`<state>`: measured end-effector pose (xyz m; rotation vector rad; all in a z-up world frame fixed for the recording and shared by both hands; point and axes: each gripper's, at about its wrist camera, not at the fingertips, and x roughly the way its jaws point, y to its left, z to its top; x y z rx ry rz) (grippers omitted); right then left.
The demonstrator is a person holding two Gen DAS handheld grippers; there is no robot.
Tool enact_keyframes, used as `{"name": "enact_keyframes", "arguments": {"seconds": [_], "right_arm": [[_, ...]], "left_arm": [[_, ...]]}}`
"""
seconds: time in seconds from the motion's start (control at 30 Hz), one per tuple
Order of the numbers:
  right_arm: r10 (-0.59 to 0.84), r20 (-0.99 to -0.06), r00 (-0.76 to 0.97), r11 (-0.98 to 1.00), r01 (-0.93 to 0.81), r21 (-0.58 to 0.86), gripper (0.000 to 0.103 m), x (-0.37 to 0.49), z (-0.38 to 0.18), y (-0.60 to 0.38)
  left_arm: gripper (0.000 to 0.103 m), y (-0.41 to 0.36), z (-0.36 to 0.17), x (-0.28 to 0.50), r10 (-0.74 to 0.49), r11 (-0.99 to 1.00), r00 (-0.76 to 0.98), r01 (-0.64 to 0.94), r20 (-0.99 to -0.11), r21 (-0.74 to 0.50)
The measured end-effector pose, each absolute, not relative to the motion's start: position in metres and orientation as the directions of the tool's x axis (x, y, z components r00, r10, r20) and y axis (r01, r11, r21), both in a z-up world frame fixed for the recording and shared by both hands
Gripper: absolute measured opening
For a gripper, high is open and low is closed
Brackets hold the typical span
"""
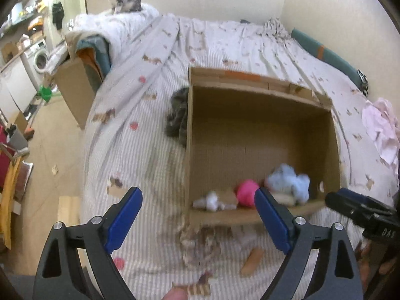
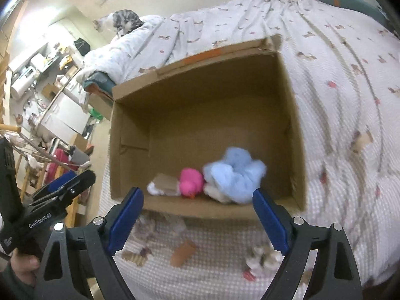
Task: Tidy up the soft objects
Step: 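Move the right gripper to the white crumpled cloth and grasp it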
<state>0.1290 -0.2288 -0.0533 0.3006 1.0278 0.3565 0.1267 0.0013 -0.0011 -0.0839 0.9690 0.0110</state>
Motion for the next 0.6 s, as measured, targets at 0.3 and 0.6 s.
{"name": "enact_keyframes", "arguments": {"seconds": [0.3, 0.6], "right_arm": [[0.344, -0.829, 0.441, 0.934, -0.068, 0.352, 0.095, 0.093, -0.072, -0.263], [0.39, -0.84, 0.376, 0.889, 0.083, 0.45, 0.095, 0.092, -0.102, -0.305]], "left_arm": [[0.09, 0.026, -0.02, 0.096, -0.04, 0.987, 0.508, -0.112, -0.86, -0.112], [0.09, 0.042, -0.037, 0.079, 0.039, 0.99, 0.484, -0.137, -0.874, -0.032]]}}
